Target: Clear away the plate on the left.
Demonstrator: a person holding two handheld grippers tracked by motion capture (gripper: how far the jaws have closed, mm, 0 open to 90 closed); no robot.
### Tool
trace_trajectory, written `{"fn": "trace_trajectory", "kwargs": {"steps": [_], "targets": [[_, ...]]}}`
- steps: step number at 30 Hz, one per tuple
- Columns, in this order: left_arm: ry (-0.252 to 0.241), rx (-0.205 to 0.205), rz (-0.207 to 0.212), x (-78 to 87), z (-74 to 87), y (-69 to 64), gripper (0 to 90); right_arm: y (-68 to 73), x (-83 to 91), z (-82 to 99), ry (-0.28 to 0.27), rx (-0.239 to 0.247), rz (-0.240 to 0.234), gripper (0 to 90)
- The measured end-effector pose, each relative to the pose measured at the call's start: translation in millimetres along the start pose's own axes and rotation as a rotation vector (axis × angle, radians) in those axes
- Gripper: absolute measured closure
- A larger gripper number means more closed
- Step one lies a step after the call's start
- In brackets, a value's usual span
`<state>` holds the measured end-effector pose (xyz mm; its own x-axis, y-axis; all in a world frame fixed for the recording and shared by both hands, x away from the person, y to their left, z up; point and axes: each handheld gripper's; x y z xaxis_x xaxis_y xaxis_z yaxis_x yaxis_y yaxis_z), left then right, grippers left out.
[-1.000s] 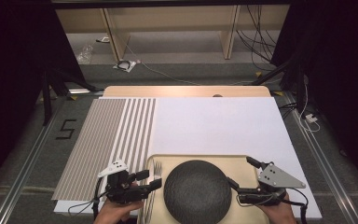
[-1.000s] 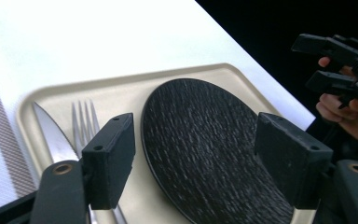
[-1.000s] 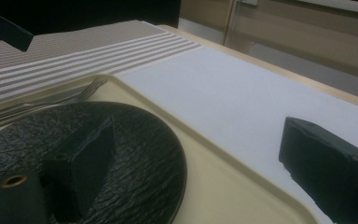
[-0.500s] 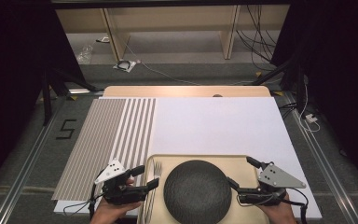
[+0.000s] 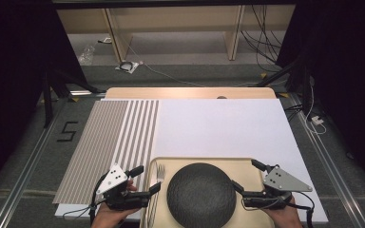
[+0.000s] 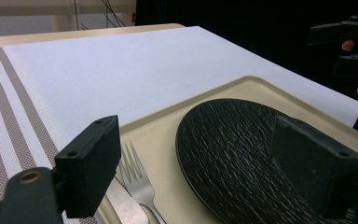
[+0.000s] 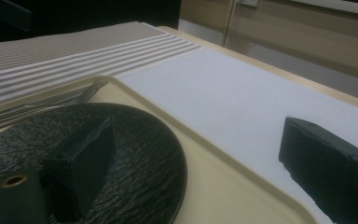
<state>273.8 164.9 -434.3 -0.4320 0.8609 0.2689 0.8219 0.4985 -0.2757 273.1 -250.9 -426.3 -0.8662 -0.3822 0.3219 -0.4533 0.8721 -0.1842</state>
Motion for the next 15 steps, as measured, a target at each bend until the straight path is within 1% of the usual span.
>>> {"fn": "trace_trajectory", "kwargs": {"steps": [3,6,10,15], "targets": [[0.0,-0.001,-0.002,-0.3,0.3,0.1,16.4,0.1,0.1,0.0,-0.001,0.001,0.0,12.0],[-0.013,0.007,-0.009,0.3,0.1,1.0,16.1,0.1,-0.1,0.1,-0.001,0.001,0.001,12.0],[-0.034,0.013,-0.003,1.7,-0.4,1.4,16.0,-0.1,0.1,0.0,-0.002,0.0,0.0,12.0],[-0.036,0.012,-0.008,1.9,-0.4,1.5,15.9,0.1,0.1,0.0,-0.004,0.0,0.001,12.0]]}}
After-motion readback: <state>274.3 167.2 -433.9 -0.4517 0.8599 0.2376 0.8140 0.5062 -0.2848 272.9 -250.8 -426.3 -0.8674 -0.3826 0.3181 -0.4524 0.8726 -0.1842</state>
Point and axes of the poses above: each handheld gripper's, and its own axes: x roughly backward along the jaws, z roughly out of its underside, y roughly to its left, and after that the axes turned 15 degrees about z, right-handed
